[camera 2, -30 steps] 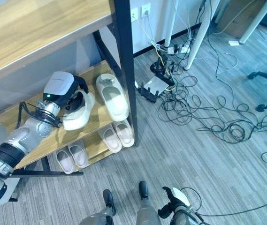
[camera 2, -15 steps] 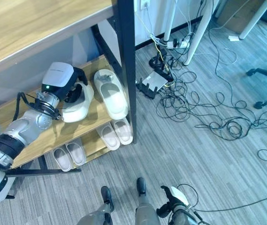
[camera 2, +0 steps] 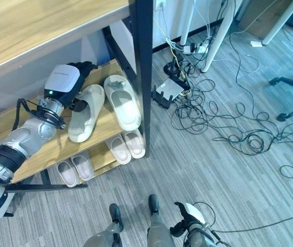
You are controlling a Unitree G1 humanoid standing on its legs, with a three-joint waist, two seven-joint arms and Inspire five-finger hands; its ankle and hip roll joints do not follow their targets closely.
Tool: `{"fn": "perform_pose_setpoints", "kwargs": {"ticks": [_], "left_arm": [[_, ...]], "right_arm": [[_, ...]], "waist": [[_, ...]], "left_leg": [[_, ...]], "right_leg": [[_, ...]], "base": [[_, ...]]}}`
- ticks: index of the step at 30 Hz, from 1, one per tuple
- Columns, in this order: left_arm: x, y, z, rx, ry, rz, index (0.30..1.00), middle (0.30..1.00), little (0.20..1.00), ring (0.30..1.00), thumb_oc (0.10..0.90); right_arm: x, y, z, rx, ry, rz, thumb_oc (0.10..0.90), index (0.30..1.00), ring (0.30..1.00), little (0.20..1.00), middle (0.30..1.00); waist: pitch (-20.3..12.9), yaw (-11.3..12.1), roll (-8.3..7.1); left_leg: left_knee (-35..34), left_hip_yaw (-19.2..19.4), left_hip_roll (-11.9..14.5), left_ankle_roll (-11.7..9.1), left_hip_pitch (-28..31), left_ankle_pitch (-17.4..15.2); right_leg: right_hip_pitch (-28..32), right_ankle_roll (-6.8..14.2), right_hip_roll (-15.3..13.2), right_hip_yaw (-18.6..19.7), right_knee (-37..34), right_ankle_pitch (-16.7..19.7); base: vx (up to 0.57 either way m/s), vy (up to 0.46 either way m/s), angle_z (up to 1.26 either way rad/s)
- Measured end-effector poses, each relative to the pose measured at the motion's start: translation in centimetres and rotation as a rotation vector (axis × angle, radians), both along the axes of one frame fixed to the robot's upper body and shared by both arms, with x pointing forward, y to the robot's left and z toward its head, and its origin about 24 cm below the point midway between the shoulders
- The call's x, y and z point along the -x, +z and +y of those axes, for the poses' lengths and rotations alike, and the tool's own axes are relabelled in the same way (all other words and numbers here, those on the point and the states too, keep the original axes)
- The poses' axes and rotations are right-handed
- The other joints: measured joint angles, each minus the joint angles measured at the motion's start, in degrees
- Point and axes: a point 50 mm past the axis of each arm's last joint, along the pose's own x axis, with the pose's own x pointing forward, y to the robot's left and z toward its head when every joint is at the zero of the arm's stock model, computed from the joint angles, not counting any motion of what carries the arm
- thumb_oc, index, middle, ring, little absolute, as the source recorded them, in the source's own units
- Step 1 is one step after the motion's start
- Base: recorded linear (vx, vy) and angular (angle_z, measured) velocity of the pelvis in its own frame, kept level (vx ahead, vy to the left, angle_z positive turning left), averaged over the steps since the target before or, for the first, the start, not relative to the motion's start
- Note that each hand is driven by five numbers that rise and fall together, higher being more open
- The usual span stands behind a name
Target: Arrange the slippers neatly on the shoe rack.
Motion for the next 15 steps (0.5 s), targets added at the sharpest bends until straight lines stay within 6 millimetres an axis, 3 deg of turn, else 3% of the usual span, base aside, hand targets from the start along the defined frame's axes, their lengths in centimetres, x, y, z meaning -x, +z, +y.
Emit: {"fn": "perform_pose_setpoints", "kwargs": {"ticks": [6, 9, 15], "left_arm": [[0.6, -0.8, -0.6, 0.030, -0.033, 0.009, 0.900, 0.900, 0.900, 0.900, 0.800], [0.7, -1.7, -2.1, 0.068, -0.066, 0.031, 0.900, 0.900, 0.900, 0.900, 0.800], [1.0, -2.3, -1.7, 0.088, -0.057, 0.043, 0.900, 0.900, 0.900, 0.900, 0.800]], "right_arm": [[-1.0, 0.4, 0.5, 0.006, 0.020, -0.040, 0.800, 0.900, 0.900, 0.900, 0.900], [-1.5, 0.6, 0.8, 0.002, 0.025, -0.059, 0.800, 0.900, 0.900, 0.900, 0.900], [-1.7, 0.6, 0.8, 0.009, 0.025, -0.057, 0.800, 0.900, 0.900, 0.900, 0.900]], "waist": [[0.04, 0.19, -0.41], [0.03, 0.61, -0.45], [0.02, 1.69, -0.46]], "left_leg": [[0.00, -0.41, 0.10, 0.01, 0.19, 0.02], [0.00, -1.43, 0.03, 0.02, 0.37, 0.04], [0.01, -1.83, 0.02, 0.11, 0.52, 0.13]], "right_leg": [[0.35, 0.00, 0.06, -0.40, 0.00, 0.00], [0.99, 0.04, -0.02, -1.35, -0.01, -0.04], [1.30, 0.04, -0.03, -1.71, -0.01, -0.05]], "base": [[-0.01, -0.001, 0.02], [-0.03, -0.004, 0.14], [-0.03, -0.007, 0.03]]}}
